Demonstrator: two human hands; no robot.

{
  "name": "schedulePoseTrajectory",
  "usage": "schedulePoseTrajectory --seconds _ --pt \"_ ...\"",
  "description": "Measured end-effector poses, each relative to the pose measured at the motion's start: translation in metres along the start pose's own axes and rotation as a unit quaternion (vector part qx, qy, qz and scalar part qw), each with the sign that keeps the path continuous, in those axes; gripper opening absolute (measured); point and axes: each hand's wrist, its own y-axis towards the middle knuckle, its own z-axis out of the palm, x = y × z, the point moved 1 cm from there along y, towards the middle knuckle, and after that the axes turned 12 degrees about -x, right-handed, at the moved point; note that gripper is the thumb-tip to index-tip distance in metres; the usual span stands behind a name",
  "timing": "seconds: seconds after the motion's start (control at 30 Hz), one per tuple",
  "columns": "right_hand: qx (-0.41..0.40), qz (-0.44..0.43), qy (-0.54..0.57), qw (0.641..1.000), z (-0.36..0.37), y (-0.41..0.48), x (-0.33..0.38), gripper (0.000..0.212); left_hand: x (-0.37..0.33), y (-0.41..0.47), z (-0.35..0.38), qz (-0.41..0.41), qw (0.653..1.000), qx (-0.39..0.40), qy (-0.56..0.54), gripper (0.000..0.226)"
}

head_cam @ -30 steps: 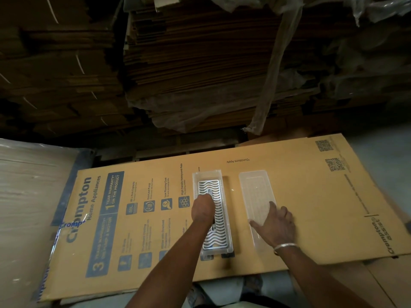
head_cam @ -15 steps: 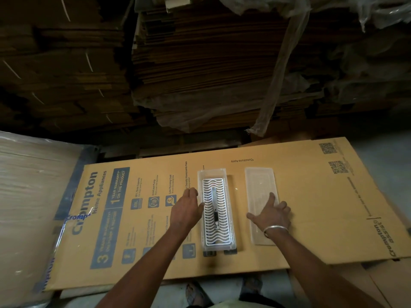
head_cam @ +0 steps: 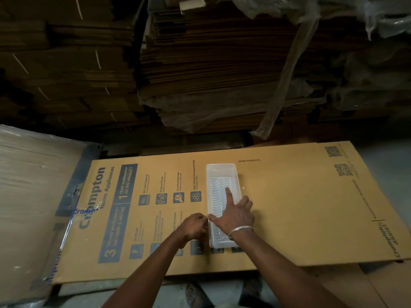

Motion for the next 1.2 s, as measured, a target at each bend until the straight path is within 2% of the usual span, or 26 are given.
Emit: schedulePoseTrajectory --seconds 0.2,0.33,0.43,0.53,0.6,0.7,0.77,0.97,1.2 --pt "0.021 0.005 -0.029 0.999 0.016 -0.003 0.006 0.116 0.019 -0.003 -0.006 -0.005 0.997 0.07 0.002 0.011" --pt "0.017 0.015 -0.039 0.999 0.021 -0.003 0.009 0.113 0.024 -0.002 -0.003 0.02 0.996 0.083 0.026 0.039" --pt "0.015 0.016 -0.05 0.999 0.024 -0.001 0.013 0.112 0.027 -0.001 0.0 0.033 0.996 0.067 0.042 0.04" --pt "0.016 0.011 -0.066 0.998 0.027 0.003 0.014 0.111 0.027 0.001 0.001 0.037 0.995 0.052 0.076 0.055" --pt "0.017 0.0 -0.071 0.997 0.026 0.007 0.011 0.099 0.026 0.001 0.0 0.045 0.994 0.041 0.093 0.052" --pt "0.029 -0.01 -0.064 0.998 0.015 0.019 0.007 0.065 0.025 0.002 -0.001 0.047 0.993 0.043 0.1 0.053" --pt "0.04 -0.013 -0.07 0.997 0.004 0.033 0.005 0.056 0.024 0.002 -0.003 0.051 0.992 0.044 0.106 0.054" --pt "0.024 -0.124 -0.064 0.99 -0.01 0.09 -0.008 0.071 0.016 0.001 -0.008 0.047 0.992 0.062 0.102 0.032" --pt "0.057 -0.162 -0.08 0.982 -0.013 0.12 -0.013 0.084 0.012 0.003 -0.012 0.056 0.991 0.009 0.12 0.039"
